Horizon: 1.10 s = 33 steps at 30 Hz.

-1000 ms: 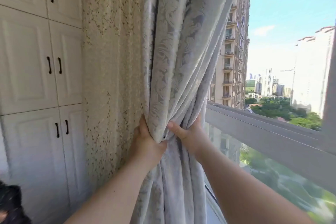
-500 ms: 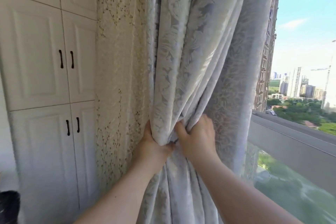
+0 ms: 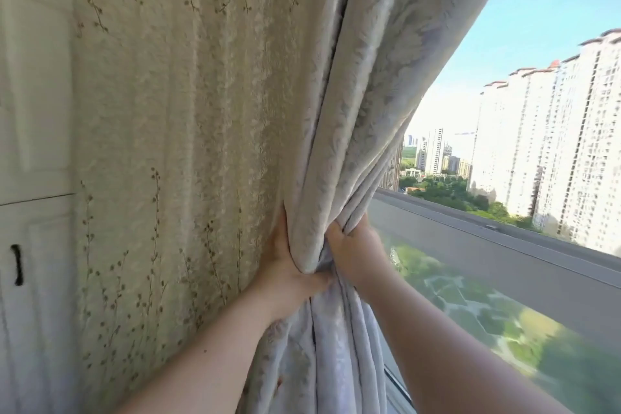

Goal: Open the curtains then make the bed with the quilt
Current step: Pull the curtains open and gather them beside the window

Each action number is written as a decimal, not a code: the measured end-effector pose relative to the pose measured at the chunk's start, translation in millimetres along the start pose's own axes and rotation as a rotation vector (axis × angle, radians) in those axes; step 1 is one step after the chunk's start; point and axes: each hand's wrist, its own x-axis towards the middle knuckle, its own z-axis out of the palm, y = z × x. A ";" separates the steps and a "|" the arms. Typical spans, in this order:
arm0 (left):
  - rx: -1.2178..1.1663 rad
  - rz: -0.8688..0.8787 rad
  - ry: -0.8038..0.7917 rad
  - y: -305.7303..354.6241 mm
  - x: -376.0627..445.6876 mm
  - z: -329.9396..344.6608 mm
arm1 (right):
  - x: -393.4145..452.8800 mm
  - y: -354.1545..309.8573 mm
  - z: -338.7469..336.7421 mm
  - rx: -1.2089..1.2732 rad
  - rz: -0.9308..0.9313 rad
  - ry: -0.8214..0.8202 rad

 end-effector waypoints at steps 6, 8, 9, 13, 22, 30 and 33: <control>0.111 0.020 0.086 -13.6 19.1 -21.9 | 34.2 -6.5 26.6 0.120 0.141 -0.172; 0.173 0.027 0.254 -21.9 32.2 -28.0 | 46.5 -6.7 42.2 0.183 0.170 -0.231; 0.234 0.030 0.333 -28.0 41.5 -33.6 | 57.1 -5.0 53.3 0.193 0.154 -0.225; 0.466 0.037 0.479 -44.7 72.1 -49.9 | 84.8 9.4 68.8 0.016 -0.035 0.157; 0.792 -0.013 0.704 -100.7 168.7 -113.9 | 226.4 71.3 68.1 0.103 0.074 0.494; 0.639 -0.103 0.599 -142.2 243.1 -160.5 | 297.4 69.1 199.7 0.335 -0.286 -0.265; 0.455 -0.087 0.469 -148.5 250.3 -185.5 | 315.3 69.2 236.2 0.370 -0.246 -0.272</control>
